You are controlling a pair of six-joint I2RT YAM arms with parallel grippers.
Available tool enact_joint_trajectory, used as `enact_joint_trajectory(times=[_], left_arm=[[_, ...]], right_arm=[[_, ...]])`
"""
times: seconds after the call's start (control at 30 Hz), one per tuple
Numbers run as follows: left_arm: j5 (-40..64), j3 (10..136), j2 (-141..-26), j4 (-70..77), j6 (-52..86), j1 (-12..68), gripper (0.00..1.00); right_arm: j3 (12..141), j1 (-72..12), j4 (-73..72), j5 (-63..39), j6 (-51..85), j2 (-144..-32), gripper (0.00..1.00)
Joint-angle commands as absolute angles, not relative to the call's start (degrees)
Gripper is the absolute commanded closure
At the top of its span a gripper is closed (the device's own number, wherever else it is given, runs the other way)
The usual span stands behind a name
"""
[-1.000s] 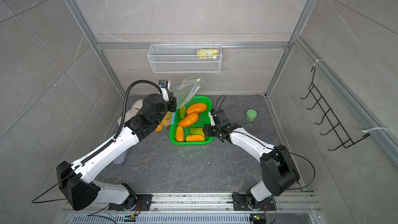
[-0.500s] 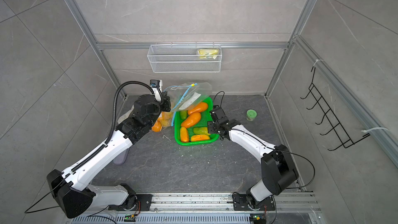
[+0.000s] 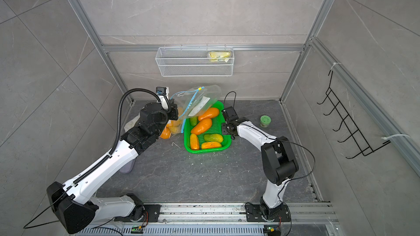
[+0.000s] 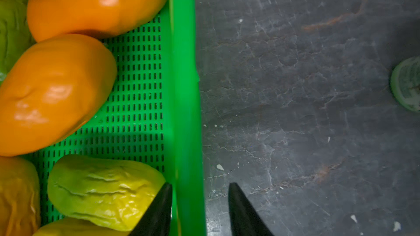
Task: Place the mango in a zip-top bag and seal the zipper
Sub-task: Move the basket to the center of the board.
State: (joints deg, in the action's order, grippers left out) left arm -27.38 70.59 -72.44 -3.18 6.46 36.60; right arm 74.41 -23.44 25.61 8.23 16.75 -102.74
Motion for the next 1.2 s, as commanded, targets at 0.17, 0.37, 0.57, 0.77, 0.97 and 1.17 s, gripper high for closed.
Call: enact_joint_trajectory(times=[0.17,0.37,0.57,0.77,0.97,1.17], left_arm=[[-28.7,70.8,-70.0,0.6,8.6,36.2,1.0],[-27.3,70.6,-71.0,0.5,9.9,36.1,1.0],[-23.1,69.8,-72.0,0.5,11.9,36.2,1.0],[-21.0,67.9,-71.9,-1.1,14.9,36.3,1.0],[-19.4,66.4,-75.0,-2.2,20.1,38.8,1.0],[-18.9,67.4,-82.4,-1.3,27.7,40.0,1.0]], right_arm=[[66.5,-17.0,24.9,7.7,18.1,-97.9,0.89],[64.2,-12.2,28.3,13.4,14.2,-95.3,0.9],[67.5,-7.9,32.1,17.6,10.4,-94.5,0.87],[73.9,-5.7,36.8,16.6,9.4,-94.7,0.72],[71.8,-6.4,34.2,1.7,12.6,-85.8,0.48],[60.7,-13.9,15.8,-21.9,22.4,-74.5,0.37]])
